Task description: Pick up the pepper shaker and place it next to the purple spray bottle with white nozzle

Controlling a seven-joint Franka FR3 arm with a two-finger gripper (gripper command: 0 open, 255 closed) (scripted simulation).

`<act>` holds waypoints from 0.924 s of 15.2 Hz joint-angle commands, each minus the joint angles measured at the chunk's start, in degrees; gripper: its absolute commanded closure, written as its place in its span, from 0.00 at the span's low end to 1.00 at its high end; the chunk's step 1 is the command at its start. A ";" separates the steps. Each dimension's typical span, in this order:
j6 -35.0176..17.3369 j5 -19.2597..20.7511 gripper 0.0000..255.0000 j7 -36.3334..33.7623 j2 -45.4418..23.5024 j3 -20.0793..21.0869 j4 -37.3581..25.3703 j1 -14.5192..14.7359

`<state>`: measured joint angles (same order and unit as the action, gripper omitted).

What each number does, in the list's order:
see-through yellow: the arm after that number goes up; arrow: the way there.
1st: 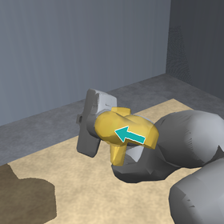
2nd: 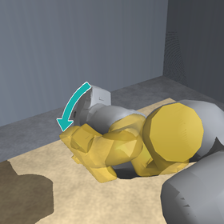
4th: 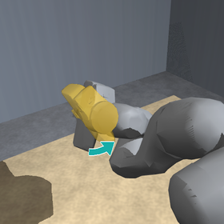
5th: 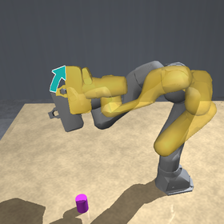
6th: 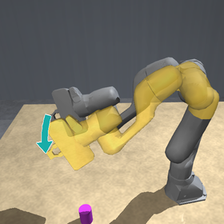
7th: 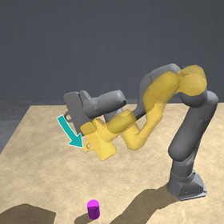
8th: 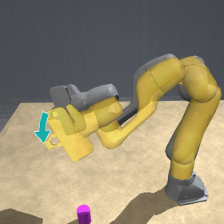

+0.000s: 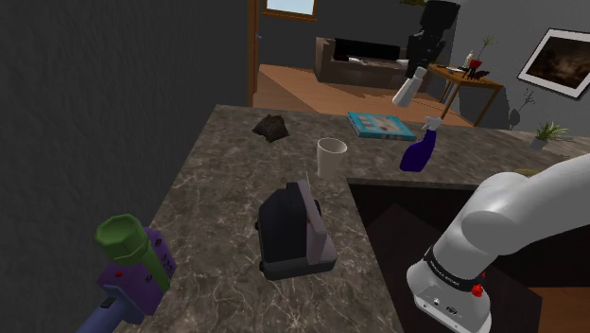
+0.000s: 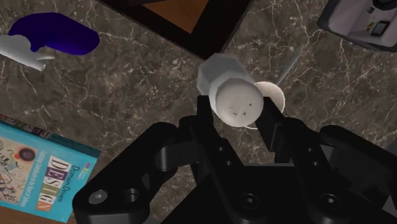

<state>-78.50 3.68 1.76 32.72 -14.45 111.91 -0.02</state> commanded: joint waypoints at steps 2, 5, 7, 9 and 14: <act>-0.42 1.01 1.00 4.02 -3.46 -3.41 -3.13 -0.36; -0.83 1.41 1.00 8.37 -7.96 -7.15 -7.29 -0.65; -1.00 1.25 1.00 11.40 -11.31 -9.72 -10.44 -0.83; -1.05 0.68 1.00 14.56 -14.98 -12.35 -13.92 -1.09; -4.21 0.74 1.00 15.82 -15.53 -13.39 -11.30 -1.50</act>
<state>-81.86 4.36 17.44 17.13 -27.72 99.74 -1.46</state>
